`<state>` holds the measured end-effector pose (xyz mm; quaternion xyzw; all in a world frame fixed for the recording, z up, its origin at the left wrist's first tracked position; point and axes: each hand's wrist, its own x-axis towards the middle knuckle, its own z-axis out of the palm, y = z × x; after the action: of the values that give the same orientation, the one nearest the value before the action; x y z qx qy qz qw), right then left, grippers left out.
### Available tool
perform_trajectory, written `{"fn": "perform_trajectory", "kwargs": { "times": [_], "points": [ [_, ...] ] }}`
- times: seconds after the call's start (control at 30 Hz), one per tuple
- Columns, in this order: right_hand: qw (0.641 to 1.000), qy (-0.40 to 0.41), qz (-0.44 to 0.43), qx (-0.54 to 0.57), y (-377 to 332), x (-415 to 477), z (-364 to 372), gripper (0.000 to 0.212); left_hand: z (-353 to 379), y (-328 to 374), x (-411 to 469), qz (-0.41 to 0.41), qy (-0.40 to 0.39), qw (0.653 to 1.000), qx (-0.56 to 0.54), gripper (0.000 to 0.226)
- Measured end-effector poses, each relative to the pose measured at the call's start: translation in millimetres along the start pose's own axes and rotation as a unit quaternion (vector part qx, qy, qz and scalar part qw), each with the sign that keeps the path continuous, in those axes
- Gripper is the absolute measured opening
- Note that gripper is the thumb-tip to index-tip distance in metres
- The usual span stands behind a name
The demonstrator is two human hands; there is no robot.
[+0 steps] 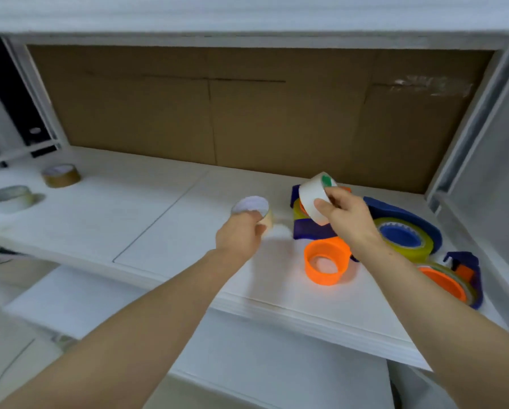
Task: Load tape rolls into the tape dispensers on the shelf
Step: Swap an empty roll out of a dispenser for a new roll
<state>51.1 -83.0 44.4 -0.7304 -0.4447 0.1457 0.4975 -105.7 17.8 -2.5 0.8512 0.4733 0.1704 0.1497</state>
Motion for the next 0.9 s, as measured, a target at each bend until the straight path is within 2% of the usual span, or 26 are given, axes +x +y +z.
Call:
{"fn": "perform_trajectory", "kwargs": {
  "times": [0.1,0.2,0.33,0.53,0.67,0.8,0.9],
  "points": [
    [0.999,-0.011,-0.035,0.034,-28.3,5.1,39.0,0.027,-47.5,-34.5,4.2,-0.041,0.044,0.989,-0.135,0.035],
    [0.994,-0.057,-0.04,0.086,-67.4,8.3,109.6,0.021,-97.0,-95.9,-1.6,-0.076,0.086,0.978,-0.172,0.034],
    [0.981,-0.118,-0.067,0.139,-126.5,8.3,227.6,0.024,-153.7,-204.7,-28.4,-0.096,0.133,0.978,-0.129,0.037],
    [0.965,-0.196,-0.12,0.123,-205.2,-7.7,381.1,0.028,-219.4,-357.1,-60.8,-0.15,0.188,0.97,-0.024,0.036],
    [0.958,-0.227,-0.141,0.107,-242.9,-7.9,451.5,0.029,-252.5,-434.7,-64.2,-0.163,0.218,0.962,0.011,0.031],
    [0.956,-0.232,-0.165,0.071,-271.8,15.4,508.4,0.03,-274.9,-494.6,-46.5,-0.187,0.242,0.952,-0.019,0.028],
    [0.954,-0.23,-0.191,0.021,-291.6,49.1,556.7,0.032,-285.0,-531.9,-19.4,-0.188,0.246,0.951,-0.009,0.034]
  ]
}}
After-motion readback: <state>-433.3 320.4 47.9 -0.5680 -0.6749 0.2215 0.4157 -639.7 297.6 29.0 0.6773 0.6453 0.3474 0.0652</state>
